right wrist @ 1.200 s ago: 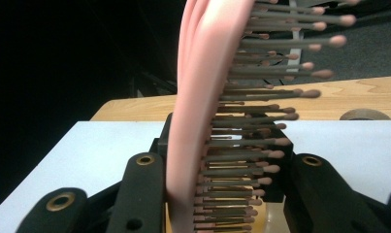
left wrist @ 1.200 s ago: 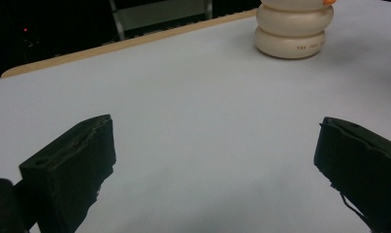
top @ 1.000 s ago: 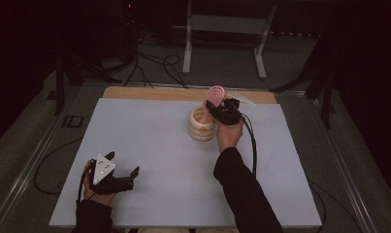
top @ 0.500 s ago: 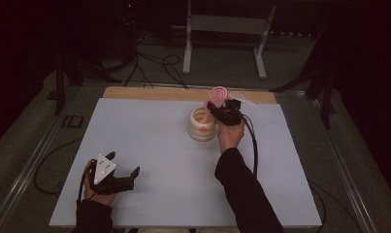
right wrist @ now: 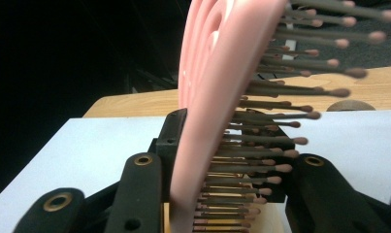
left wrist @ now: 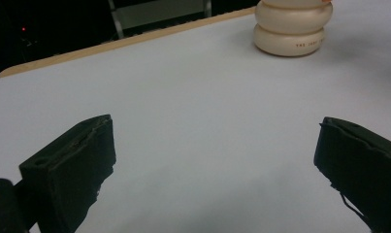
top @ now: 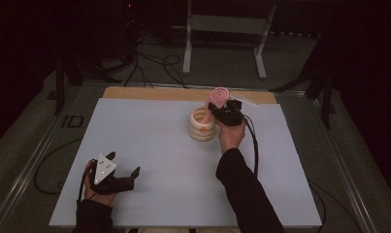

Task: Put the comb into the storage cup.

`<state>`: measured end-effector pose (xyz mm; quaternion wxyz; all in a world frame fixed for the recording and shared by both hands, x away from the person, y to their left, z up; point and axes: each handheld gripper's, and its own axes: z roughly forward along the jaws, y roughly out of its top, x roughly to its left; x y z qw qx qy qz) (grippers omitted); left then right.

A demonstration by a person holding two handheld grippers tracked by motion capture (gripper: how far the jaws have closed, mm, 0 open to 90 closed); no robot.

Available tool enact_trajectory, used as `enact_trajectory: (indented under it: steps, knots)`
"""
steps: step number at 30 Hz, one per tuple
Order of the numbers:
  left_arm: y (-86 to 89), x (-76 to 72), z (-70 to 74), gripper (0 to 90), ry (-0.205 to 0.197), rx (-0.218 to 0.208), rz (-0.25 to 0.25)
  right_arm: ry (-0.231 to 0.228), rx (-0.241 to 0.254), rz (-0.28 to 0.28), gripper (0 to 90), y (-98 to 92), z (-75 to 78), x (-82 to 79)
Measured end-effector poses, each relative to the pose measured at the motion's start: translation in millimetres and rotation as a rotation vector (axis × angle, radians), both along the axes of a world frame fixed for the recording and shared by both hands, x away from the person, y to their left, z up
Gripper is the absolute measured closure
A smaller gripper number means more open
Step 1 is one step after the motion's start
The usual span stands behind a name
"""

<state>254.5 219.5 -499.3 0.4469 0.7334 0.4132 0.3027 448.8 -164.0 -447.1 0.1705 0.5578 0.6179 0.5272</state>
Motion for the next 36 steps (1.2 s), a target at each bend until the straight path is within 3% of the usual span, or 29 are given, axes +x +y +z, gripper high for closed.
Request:
enact_trajectory:
  steps: [36]
  knots:
    - [0.0,0.0,0.0,2.1,0.0,0.002,0.0,0.014,0.001,0.001,59.1,-4.1,-7.7,-1.0]
